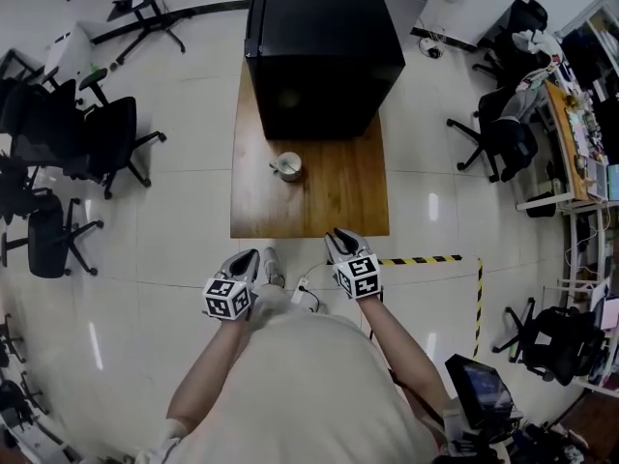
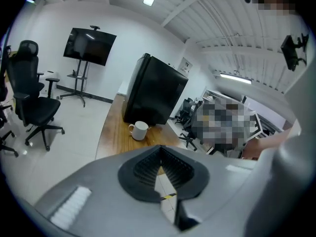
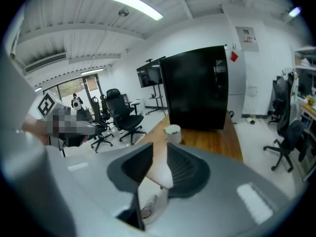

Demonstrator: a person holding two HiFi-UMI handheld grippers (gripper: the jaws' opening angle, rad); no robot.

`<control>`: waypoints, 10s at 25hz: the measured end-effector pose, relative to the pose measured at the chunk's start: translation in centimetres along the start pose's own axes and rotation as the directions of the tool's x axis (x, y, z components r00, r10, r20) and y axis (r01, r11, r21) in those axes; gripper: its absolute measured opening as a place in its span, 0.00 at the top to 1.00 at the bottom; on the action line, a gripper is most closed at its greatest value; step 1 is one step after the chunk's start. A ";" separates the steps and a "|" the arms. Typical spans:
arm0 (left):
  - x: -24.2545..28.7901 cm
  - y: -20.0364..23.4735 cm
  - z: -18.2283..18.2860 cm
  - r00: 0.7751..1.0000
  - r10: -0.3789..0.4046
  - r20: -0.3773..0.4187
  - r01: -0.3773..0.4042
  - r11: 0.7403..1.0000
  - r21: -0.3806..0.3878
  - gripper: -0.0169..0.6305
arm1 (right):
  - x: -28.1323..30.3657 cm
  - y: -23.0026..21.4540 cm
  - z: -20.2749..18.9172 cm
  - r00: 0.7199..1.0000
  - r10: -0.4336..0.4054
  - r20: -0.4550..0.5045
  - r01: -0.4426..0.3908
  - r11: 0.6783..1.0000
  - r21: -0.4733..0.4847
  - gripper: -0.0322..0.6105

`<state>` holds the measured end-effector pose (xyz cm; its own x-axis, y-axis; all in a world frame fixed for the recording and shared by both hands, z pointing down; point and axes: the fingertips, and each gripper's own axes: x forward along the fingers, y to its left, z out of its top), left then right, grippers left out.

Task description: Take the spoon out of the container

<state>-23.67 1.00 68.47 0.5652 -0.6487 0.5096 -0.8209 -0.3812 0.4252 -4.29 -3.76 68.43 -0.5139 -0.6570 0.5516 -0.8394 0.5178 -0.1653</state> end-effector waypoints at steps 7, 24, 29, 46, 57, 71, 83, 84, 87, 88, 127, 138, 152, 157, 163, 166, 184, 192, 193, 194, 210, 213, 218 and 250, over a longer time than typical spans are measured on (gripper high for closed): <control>4.1 2.9 4.7 0.993 -0.117 -0.016 0.117 0.993 0.029 0.99 | 4.6 -1.0 5.3 0.998 -0.056 -0.026 0.055 0.997 -0.050 0.82; 10.0 3.3 7.6 0.982 -0.159 -0.101 0.166 0.983 0.074 0.99 | 13.8 -4.2 6.5 0.991 -0.024 -0.135 0.005 0.991 -0.135 0.75; 11.2 3.7 9.3 0.996 -0.061 -0.069 0.064 0.997 0.043 0.99 | 17.6 -5.3 4.4 0.972 0.009 -0.237 -0.054 0.981 -0.187 0.73; 10.7 5.6 10.5 0.997 0.056 -0.055 -0.056 0.998 0.009 0.99 | 24.8 -5.4 -0.2 0.915 0.040 -0.401 -0.174 0.936 -0.305 0.72; 10.0 6.2 11.0 0.995 0.083 -0.053 -0.082 0.996 0.017 0.99 | 25.2 -5.3 1.4 0.925 0.057 -0.375 -0.167 0.949 -0.267 0.75; 12.9 4.7 12.6 0.998 0.021 -0.063 -0.017 0.997 0.070 0.99 | 20.1 -6.8 6.4 0.966 0.119 -0.229 -0.163 0.969 -0.184 0.75; 14.3 3.1 13.0 0.997 -0.003 -0.074 0.011 0.994 0.110 0.99 | 16.6 -13.2 6.4 0.987 0.071 -0.147 -0.076 0.997 -0.031 0.75; 14.3 3.0 13.0 0.997 0.000 -0.076 0.009 0.994 0.111 0.99 | 16.7 -14.1 5.8 0.986 0.062 -0.153 -0.060 0.998 0.016 0.75; 13.9 2.9 12.7 0.997 0.010 -0.081 0.000 0.993 0.115 0.99 | 17.5 -16.0 3.9 0.984 0.037 -0.174 -0.013 0.991 0.135 0.75; 13.7 2.9 12.6 0.997 0.014 -0.082 -0.005 0.993 0.115 0.99 | 17.7 -16.5 3.2 0.983 0.029 -0.181 0.002 0.986 0.168 0.75; 9.8 4.4 10.0 0.993 0.049 -0.112 -0.040 0.996 0.079 0.99 | 21.2 -18.8 -8.7 0.859 -0.073 -0.507 0.244 0.928 0.280 0.62; 8.8 5.0 9.4 0.996 -0.083 -0.039 0.085 0.996 0.038 0.99 | 17.8 -15.3 -2.7 0.885 -0.199 -0.420 0.267 0.958 0.109 0.64; 7.9 5.9 5.7 0.972 -0.227 -0.061 0.232 0.968 0.093 0.99 | 10.2 -10.3 4.6 0.930 -0.280 -0.239 0.314 0.942 0.119 0.69; 7.7 6.1 4.7 0.972 -0.218 -0.083 0.228 0.964 0.135 0.99 | 7.9 -8.3 5.7 0.968 -0.220 -0.118 0.243 0.939 0.245 0.75; 7.0 4.8 4.3 0.980 -0.182 -0.081 0.193 0.970 0.148 0.99 | 6.3 -8.1 5.3 0.984 -0.175 -0.037 0.179 0.946 0.270 0.76; 7.5 3.9 4.3 0.981 -0.168 -0.102 0.183 0.970 0.159 0.99 | 5.8 -8.6 5.7 0.989 -0.147 -0.003 0.141 0.942 0.303 0.76; 7.4 -13.5 -1.8 0.998 -0.056 -0.035 0.060 0.990 0.130 0.99 | -11.6 -12.5 -1.7 0.994 0.000 0.111 -0.032 0.958 0.286 0.80; 2.8 -15.6 -7.9 0.998 0.058 -0.028 -0.057 0.998 0.028 0.99 | -14.1 -12.0 -8.1 0.999 0.030 0.013 -0.033 0.971 0.238 0.80; 2.0 -15.6 -8.4 0.997 0.069 -0.029 -0.068 0.997 0.021 0.99 | -14.2 -11.8 -8.4 1.000 0.028 0.003 -0.028 0.974 0.224 0.80; 1.5 -15.6 -8.7 0.997 0.078 -0.030 -0.078 0.997 0.017 0.99 | -14.3 -11.7 -8.6 1.000 0.023 -0.003 -0.022 0.977 0.213 0.80; -0.7 -12.8 -5.8 0.999 0.035 -0.016 -0.034 0.997 0.067 0.99 | -11.9 -6.8 -6.0 0.998 -0.040 -0.046 0.045 0.992 0.114 0.80; -1.1 -12.4 -5.7 1.000 0.014 -0.021 -0.012 0.996 0.084 0.99 | -11.5 -6.0 -5.7 0.997 -0.060 -0.052 0.064 0.994 0.092 0.80; -1.8 -10.9 -6.1 0.999 -0.010 -0.036 0.013 0.997 0.081 0.99 | -10.4 -4.5 -5.5 0.994 -0.084 -0.070 0.090 0.992 0.089 0.80; -3.8 -7.7 -8.5 0.996 -0.071 -0.047 0.073 0.996 0.054 0.99 | -11.0 -0.5 -6.1 0.990 -0.125 -0.064 0.131 0.986 0.102 0.81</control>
<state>-18.77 12.01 69.63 0.6250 -0.5886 0.5128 -0.7806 -0.4624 0.4206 2.89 6.51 67.44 -0.3925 -0.6803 0.6190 -0.9132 0.3688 -0.1737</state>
